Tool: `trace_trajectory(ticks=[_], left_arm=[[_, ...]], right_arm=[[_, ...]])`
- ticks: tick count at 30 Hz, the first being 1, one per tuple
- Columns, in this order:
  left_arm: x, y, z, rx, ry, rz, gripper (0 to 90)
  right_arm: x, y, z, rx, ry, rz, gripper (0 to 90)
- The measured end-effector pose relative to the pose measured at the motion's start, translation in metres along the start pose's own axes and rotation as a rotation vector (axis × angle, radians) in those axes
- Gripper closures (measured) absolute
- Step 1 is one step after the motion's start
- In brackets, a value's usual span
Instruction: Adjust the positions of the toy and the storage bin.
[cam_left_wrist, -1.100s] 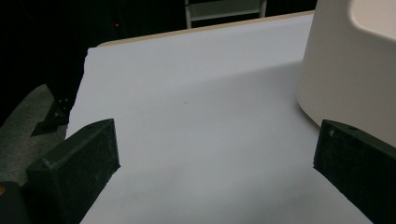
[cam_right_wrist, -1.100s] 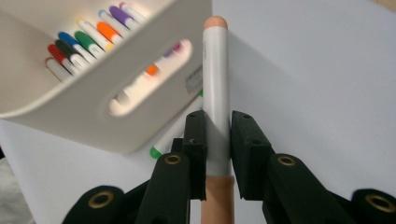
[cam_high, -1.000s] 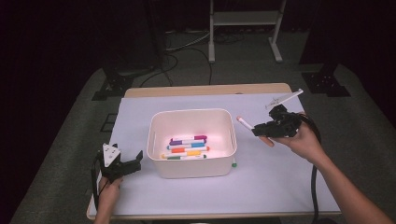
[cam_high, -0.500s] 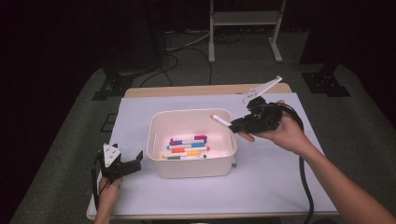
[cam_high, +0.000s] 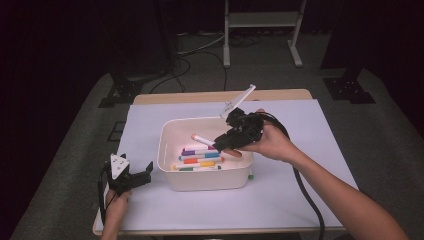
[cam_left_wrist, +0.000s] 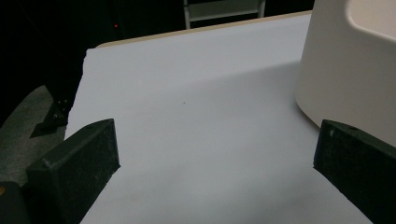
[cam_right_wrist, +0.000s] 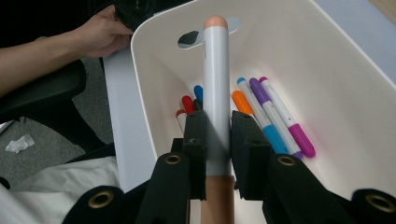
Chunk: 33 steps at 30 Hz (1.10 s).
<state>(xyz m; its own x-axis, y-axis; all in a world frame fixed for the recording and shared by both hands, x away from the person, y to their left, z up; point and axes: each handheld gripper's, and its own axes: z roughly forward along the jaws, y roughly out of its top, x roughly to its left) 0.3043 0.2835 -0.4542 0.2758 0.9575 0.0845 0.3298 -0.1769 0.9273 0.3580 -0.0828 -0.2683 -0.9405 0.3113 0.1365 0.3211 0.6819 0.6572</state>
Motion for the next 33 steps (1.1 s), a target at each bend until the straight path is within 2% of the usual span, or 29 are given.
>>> trace_trajectory(ticks=[3,6,12,23,33], left_arm=[[0.000,0.000,0.000,0.000,0.000,0.000,0.0],[0.000,0.000,0.000,0.000,-0.001,0.002,0.0],[0.001,0.000,0.000,0.000,-0.004,-0.001,0.0],[0.001,0.000,0.000,-0.002,-0.005,-0.007,0.0],[0.001,0.000,0.000,-0.002,-0.006,-0.006,0.0]], right_arm=[[-0.001,0.005,0.014,0.015,0.037,0.003,76.1],[-0.002,0.008,0.030,0.033,0.066,-0.014,76.1],[-0.006,0.012,0.057,0.074,0.105,-0.031,76.1],[-0.011,0.012,0.091,0.144,0.140,-0.040,76.1],[-0.007,0.010,0.108,0.229,0.127,-0.084,75.9]])
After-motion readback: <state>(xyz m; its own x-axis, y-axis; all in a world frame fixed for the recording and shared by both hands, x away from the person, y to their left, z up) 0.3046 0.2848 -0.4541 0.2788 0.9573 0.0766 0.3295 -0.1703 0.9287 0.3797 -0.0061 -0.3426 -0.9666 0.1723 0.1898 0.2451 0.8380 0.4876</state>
